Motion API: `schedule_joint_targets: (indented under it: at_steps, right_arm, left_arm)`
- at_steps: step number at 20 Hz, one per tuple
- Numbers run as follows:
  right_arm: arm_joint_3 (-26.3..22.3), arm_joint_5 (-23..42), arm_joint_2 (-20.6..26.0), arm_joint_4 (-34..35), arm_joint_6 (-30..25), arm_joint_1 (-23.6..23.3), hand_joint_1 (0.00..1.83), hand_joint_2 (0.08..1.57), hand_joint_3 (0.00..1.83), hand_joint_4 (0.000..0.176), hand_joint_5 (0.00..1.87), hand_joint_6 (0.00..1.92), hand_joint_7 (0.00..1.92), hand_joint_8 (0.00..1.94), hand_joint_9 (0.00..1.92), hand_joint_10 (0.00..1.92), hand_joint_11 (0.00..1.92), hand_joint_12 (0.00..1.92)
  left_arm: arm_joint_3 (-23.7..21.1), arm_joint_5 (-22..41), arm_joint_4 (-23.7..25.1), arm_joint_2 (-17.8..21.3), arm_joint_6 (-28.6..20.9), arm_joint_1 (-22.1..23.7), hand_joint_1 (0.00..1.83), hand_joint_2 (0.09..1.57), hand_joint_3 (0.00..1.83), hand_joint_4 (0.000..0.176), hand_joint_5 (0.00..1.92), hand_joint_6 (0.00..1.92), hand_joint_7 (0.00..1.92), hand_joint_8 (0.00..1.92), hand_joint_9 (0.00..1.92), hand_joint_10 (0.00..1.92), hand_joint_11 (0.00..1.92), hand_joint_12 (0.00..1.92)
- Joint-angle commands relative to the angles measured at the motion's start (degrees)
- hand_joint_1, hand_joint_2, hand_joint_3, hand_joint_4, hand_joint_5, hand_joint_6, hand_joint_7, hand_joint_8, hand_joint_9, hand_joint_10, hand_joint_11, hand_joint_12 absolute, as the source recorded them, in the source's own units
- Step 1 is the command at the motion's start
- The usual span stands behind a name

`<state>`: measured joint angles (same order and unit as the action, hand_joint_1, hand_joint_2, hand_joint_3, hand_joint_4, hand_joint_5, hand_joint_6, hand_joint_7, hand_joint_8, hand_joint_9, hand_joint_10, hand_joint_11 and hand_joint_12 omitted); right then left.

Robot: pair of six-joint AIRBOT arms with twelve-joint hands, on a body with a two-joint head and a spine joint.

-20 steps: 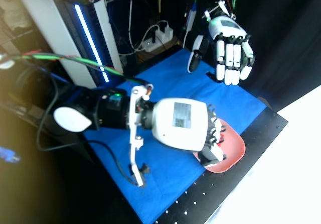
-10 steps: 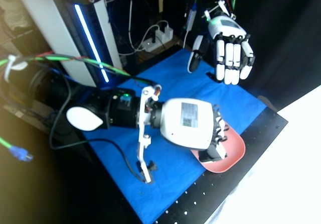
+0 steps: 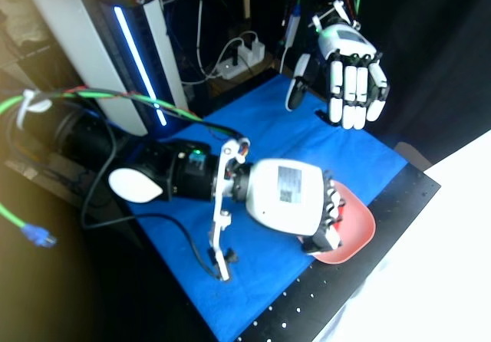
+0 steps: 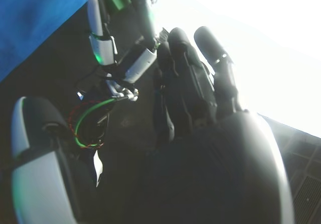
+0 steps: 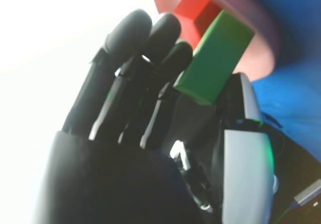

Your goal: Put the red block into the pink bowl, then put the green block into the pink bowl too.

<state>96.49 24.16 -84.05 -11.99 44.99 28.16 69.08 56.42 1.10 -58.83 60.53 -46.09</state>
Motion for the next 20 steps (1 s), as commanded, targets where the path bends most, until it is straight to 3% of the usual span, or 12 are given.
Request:
schedule_joint_targets:
  at_steps: [1,3,5,7,8,9,10,12,14,16,17,20]
  right_arm:
    - [0.5,6.6,-0.2,1.1,0.0,-0.6,1.26,1.1,0.0,0.0,0.94,0.9,1.11,0.92,1.25,0.39,0.91,1.18]
    - [0.6,6.5,-0.2,1.2,0.0,-0.5,1.26,1.09,0.0,0.0,0.95,0.88,1.13,0.89,1.28,0.39,0.96,1.18]
    - [0.7,6.5,-0.2,1.4,0.0,-0.5,1.18,1.08,0.0,0.0,1.05,0.85,1.17,0.72,1.23,1.13,1.11,1.53]
    - [0.7,6.4,-0.2,1.6,0.0,-0.5,1.18,1.07,0.0,0.0,1.07,0.82,1.2,0.84,1.26,1.3,1.19,1.59]
    - [0.8,6.4,-0.2,1.7,0.0,-0.5,1.18,1.07,0.0,0.0,1.06,0.83,1.18,0.66,1.2,1.15,1.12,1.52]
    - [0.9,6.4,-0.2,1.8,0.0,-0.5,1.18,1.01,0.0,0.0,0.91,0.33,1.17,0.63,1.16,1.16,1.08,1.56]
    - [0.9,6.4,-0.2,1.9,0.0,-0.5,1.16,1.01,0.0,0.0,0.91,0.12,1.16,0.61,1.14,1.18,1.05,1.59]
    - [0.9,6.4,-0.1,2.0,0.0,-0.5,1.17,0.99,0.0,0.0,0.93,0.04,1.16,0.56,1.14,1.13,1.04,1.58]
    - [0.9,6.4,-0.1,2.1,0.0,-0.5,1.15,0.98,0.0,0.0,0.93,0.0,1.15,0.6,1.11,1.21,1.04,1.62]
    - [0.9,6.4,-0.1,2.1,0.0,-0.5,1.11,0.99,0.0,0.0,0.91,0.0,1.15,0.37,1.12,0.85,0.97,1.44]
    - [1.0,6.4,-0.1,2.2,0.0,-0.5,1.07,1.01,0.0,0.0,0.88,0.0,1.2,0.1,1.19,0.46,0.93,1.27]
    - [1.0,6.4,-0.1,2.3,0.0,-0.5,1.04,1.0,0.0,0.0,0.89,0.0,1.24,0.0,1.25,0.19,0.91,1.15]
  left_arm:
    - [-0.1,6.8,-0.8,-0.3,0.0,0.4,0.81,0.84,0.0,0.036,0.37,0.0,0.54,0.01,0.56,0.01,0.0,1.18]
    - [-0.1,6.7,-0.9,-0.4,0.0,0.4,0.82,0.84,0.0,0.033,0.35,0.0,0.53,0.0,0.56,0.01,0.0,1.16]
    - [-0.1,6.6,-0.9,-0.4,0.0,0.4,0.79,0.84,0.0,0.024,0.36,0.0,0.53,0.0,0.58,0.01,0.0,1.23]
    - [-0.1,6.6,-0.9,-0.4,0.0,0.4,0.79,0.84,0.0,0.04,0.35,0.0,0.54,0.0,0.58,0.01,0.0,1.23]
    - [-0.1,6.6,-1.0,-0.4,0.0,0.4,0.81,0.85,0.0,0.04,0.34,0.0,0.53,0.0,0.56,0.01,0.0,1.21]
    - [-0.1,6.6,-1.0,-0.4,0.0,0.4,0.82,0.85,0.0,0.042,0.35,0.0,0.54,0.0,0.56,0.01,0.0,1.21]
    - [-0.1,6.6,-1.0,-0.4,0.0,0.4,0.81,0.84,0.0,0.034,0.35,0.0,0.54,0.0,0.57,0.01,0.0,1.22]
    - [-0.1,6.6,-1.0,-0.4,0.0,0.4,0.79,0.85,0.0,0.032,0.35,0.0,0.54,0.0,0.57,0.01,0.0,1.2]
    - [-0.1,6.6,-1.0,-0.4,0.0,0.4,0.77,0.86,0.01,0.064,0.34,0.0,0.54,0.0,0.56,0.0,0.0,1.2]
    - [-0.1,6.6,-1.0,-0.3,0.0,0.4,0.81,0.86,0.0,0.053,0.34,0.0,0.55,0.0,0.57,0.0,0.0,1.2]
    - [-0.1,6.6,-1.0,-0.3,0.0,0.4,0.82,0.85,0.0,0.041,0.35,0.0,0.54,0.0,0.57,0.01,0.0,1.2]
    - [-0.1,6.6,-1.0,-0.3,0.0,0.4,0.82,0.85,0.0,0.045,0.34,0.0,0.53,0.0,0.56,0.0,0.0,1.16]
